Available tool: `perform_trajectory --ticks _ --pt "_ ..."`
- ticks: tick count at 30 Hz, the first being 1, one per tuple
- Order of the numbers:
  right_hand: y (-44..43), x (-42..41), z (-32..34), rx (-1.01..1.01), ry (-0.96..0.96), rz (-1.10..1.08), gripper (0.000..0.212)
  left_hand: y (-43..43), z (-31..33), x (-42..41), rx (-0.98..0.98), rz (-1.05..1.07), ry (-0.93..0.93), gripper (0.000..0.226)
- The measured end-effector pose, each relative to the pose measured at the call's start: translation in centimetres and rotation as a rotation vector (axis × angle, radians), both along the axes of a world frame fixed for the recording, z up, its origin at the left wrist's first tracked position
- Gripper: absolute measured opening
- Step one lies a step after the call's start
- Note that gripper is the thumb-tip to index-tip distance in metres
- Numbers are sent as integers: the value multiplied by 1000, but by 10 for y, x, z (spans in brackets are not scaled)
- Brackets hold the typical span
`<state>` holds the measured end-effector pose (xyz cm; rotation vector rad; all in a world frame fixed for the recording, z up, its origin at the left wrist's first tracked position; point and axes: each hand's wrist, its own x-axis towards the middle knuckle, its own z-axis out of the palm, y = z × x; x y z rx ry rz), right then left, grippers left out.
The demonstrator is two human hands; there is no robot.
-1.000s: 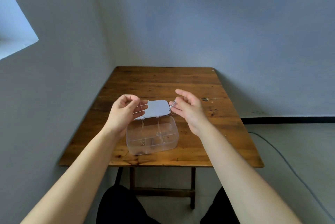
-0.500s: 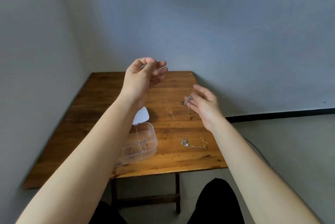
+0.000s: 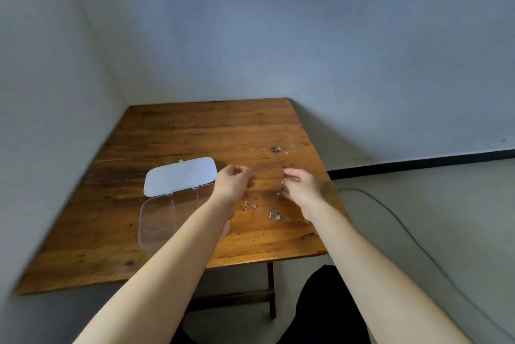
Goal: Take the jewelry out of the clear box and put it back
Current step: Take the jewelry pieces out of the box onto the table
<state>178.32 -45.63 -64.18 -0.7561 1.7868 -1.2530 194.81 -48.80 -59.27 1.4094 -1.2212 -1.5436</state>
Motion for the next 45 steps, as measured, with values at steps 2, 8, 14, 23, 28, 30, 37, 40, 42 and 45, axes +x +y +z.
perform_trajectory --ticks 2,8,14,23,28,30,37,40,42,45 --pt "3 2 -6 73 63 22 34 1 -12 1 93 -30 -112 6" --pt "5 2 0 86 142 74 34 1 -13 1 124 -124 -245 19" --pt "11 4 17 17 223 84 36 -1 5 23 16 -126 -157 31" --pt "18 68 36 -125 464 377 27 0 -13 124 -630 -69 -899 32" --pt "19 112 32 -52 704 777 31 10 -50 159 -570 -131 -1159 39" --pt "16 121 31 -5 864 861 34 11 -54 161 -561 -103 -1131 37" --pt "-13 142 43 147 1199 1031 29 12 -58 161 -555 -69 -1106 34" --pt "-21 152 42 220 1359 1089 35 12 -59 161 -545 -64 -1102 34" --pt "-22 154 38 200 1371 1096 28 12 -59 161 -546 -62 -1098 35" --pt "-21 147 34 128 1292 1087 7 12 -59 161 -540 -66 -1098 36"
